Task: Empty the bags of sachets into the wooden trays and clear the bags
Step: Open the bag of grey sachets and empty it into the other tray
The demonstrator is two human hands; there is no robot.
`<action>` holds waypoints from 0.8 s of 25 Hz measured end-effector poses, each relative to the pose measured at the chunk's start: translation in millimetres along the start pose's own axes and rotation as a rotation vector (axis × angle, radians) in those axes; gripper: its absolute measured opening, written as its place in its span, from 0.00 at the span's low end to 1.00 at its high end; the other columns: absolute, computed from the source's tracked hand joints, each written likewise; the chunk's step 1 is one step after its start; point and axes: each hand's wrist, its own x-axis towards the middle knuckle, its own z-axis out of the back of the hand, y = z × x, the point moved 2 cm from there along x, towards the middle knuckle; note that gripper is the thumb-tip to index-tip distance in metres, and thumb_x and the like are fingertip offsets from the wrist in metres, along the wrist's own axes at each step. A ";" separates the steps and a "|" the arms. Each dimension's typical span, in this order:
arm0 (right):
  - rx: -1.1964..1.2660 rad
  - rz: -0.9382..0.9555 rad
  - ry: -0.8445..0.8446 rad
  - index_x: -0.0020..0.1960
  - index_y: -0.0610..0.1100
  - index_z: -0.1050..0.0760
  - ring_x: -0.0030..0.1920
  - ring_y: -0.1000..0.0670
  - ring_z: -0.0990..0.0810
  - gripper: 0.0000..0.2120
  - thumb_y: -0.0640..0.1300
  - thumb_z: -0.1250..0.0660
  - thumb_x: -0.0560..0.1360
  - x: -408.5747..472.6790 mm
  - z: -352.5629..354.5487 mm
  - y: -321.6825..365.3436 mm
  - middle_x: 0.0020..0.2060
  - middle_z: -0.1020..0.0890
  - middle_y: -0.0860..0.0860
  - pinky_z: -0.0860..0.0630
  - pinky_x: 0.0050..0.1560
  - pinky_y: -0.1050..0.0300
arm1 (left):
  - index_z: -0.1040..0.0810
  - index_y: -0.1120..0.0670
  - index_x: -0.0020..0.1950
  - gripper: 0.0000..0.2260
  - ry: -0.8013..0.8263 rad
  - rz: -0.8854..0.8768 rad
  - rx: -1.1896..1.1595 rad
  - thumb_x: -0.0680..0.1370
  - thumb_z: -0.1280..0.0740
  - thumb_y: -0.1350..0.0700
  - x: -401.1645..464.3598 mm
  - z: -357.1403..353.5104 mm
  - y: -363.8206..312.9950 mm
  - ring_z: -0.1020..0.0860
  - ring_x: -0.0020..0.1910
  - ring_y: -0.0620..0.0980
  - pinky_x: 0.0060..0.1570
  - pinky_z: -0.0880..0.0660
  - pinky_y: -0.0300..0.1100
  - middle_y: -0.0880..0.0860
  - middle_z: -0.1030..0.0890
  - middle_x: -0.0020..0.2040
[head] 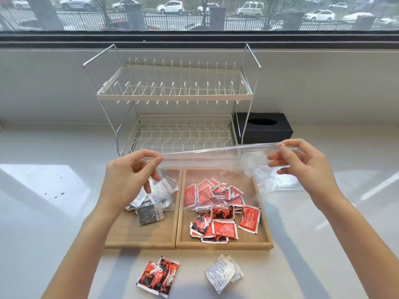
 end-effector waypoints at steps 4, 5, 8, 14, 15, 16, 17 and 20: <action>0.245 -0.106 -0.045 0.43 0.45 0.24 0.40 0.54 0.16 0.10 0.48 0.41 0.76 -0.4 22.4 -2.2 0.37 0.16 0.49 0.20 0.39 0.64 | 0.22 0.48 0.48 0.06 0.102 -0.001 -0.187 0.73 0.34 0.56 -4.8 -24.5 -12.0 0.18 0.36 0.40 0.37 0.25 0.27 0.48 0.15 0.38; 0.264 -0.117 -0.073 0.42 0.45 0.24 0.39 0.54 0.16 0.10 0.50 0.40 0.75 0.7 30.3 -4.6 0.34 0.17 0.50 0.20 0.39 0.64 | 0.23 0.47 0.50 0.08 0.141 0.002 -0.218 0.71 0.34 0.53 -6.1 -31.2 -14.8 0.18 0.41 0.40 0.41 0.24 0.29 0.50 0.15 0.41; 0.191 -0.112 -0.140 0.41 0.46 0.25 0.35 0.58 0.19 0.06 0.43 0.37 0.76 4.0 55.6 -16.9 0.33 0.21 0.55 0.21 0.41 0.64 | 0.23 0.47 0.51 0.08 0.213 0.072 -0.325 0.73 0.38 0.52 -10.5 -57.0 -22.2 0.19 0.47 0.42 0.46 0.22 0.32 0.49 0.18 0.49; 0.086 -0.081 -0.145 0.44 0.51 0.29 0.35 0.62 0.19 0.13 0.32 0.40 0.75 11.4 108.2 -46.8 0.39 0.23 0.52 0.23 0.37 0.70 | 0.24 0.51 0.48 0.06 0.217 0.178 -0.328 0.75 0.36 0.61 -9.0 -124.9 -28.5 0.20 0.40 0.39 0.41 0.24 0.29 0.50 0.19 0.43; 0.073 -0.086 -0.156 0.44 0.51 0.29 0.35 0.62 0.19 0.14 0.32 0.41 0.76 13.9 117.2 -54.1 0.39 0.24 0.52 0.23 0.37 0.71 | 0.24 0.51 0.49 0.07 0.236 0.184 -0.321 0.75 0.36 0.62 -7.7 -137.7 -30.7 0.20 0.38 0.37 0.40 0.24 0.28 0.51 0.19 0.43; 0.061 -0.093 -0.169 0.44 0.52 0.29 0.35 0.62 0.19 0.14 0.32 0.41 0.76 17.1 126.4 -62.2 0.40 0.24 0.52 0.24 0.36 0.71 | 0.24 0.52 0.51 0.08 0.256 0.185 -0.308 0.75 0.36 0.62 -6.3 -150.4 -34.1 0.20 0.37 0.37 0.39 0.25 0.27 0.53 0.20 0.43; 0.046 -0.103 -0.183 0.44 0.52 0.29 0.35 0.63 0.20 0.15 0.32 0.41 0.76 21.5 136.1 -71.7 0.40 0.24 0.52 0.24 0.36 0.72 | 0.24 0.53 0.52 0.08 0.276 0.186 -0.291 0.75 0.35 0.63 -3.9 -163.9 -36.5 0.20 0.36 0.38 0.39 0.25 0.26 0.54 0.20 0.44; -0.039 -0.137 -0.238 0.44 0.54 0.29 0.34 0.64 0.21 0.16 0.32 0.40 0.75 39.5 161.5 -103.6 0.40 0.23 0.53 0.25 0.36 0.73 | 0.24 0.53 0.56 0.11 0.352 0.193 -0.218 0.76 0.37 0.64 7.3 -206.2 -36.2 0.22 0.40 0.42 0.41 0.26 0.27 0.54 0.20 0.47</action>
